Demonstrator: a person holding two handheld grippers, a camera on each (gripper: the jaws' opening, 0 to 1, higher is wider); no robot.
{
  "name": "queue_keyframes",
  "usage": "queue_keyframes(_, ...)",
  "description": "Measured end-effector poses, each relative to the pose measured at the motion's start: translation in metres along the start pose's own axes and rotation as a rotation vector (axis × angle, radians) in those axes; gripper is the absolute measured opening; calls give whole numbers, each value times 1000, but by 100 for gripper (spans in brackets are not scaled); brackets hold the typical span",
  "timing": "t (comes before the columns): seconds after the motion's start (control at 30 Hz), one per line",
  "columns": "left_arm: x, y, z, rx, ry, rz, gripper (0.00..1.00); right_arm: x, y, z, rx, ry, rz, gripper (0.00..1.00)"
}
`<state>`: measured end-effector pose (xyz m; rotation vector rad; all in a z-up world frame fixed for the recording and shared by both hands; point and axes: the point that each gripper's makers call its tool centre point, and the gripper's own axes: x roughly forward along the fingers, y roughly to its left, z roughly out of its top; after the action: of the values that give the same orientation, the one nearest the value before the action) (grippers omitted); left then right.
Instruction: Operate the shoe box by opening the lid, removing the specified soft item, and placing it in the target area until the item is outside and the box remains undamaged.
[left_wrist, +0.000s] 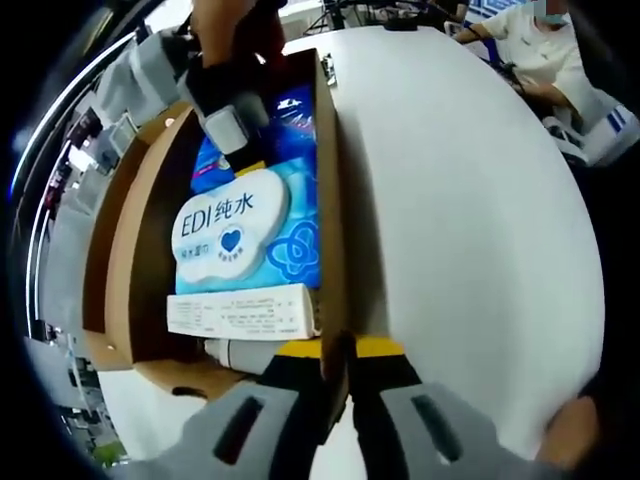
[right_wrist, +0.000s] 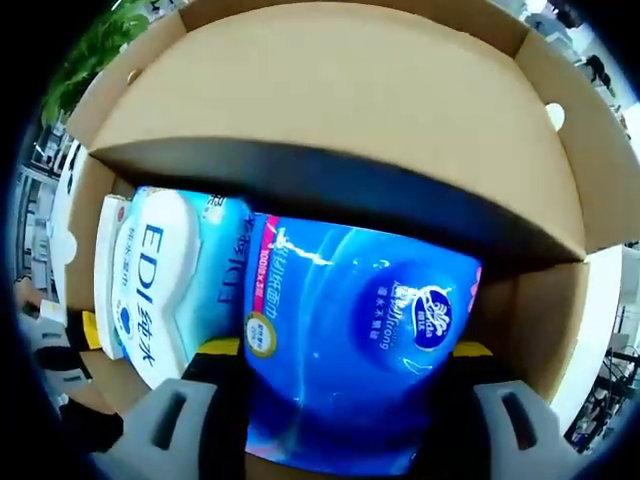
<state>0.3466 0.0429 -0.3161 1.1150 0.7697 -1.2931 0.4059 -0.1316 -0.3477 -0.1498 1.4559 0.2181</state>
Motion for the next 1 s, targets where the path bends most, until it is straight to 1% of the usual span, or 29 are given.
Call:
queue_keyframes(0.07,0,5,-1,-1,4,1,7,0,1,-2,0,-1,-1,78)
queue_keyframes(0.17,0,3,1,-2,4,5,7,-2,2,-5,1,-4,-3,78)
queue_keyframes(0.27,0,5,1,-1,4,4,7,-2,3,-6,-3,-23,-7,78)
queue_keyframes(0.47,-1,1,2,-5,1,8,7,-4,1,0,-10,-49,-22,76)
queue_keyframes(0.73,0,2,2,-1,-4,4,7,-7,-2,4,-12,-53,-28,74)
queue_keyframes(0.9,0,0,2,0,-5,4,7,-10,0,4,-9,-68,-28,73)
queue_keyframes(1.0,0,-1,2,0,-7,3,7,-16,0,8,-12,-71,-42,73)
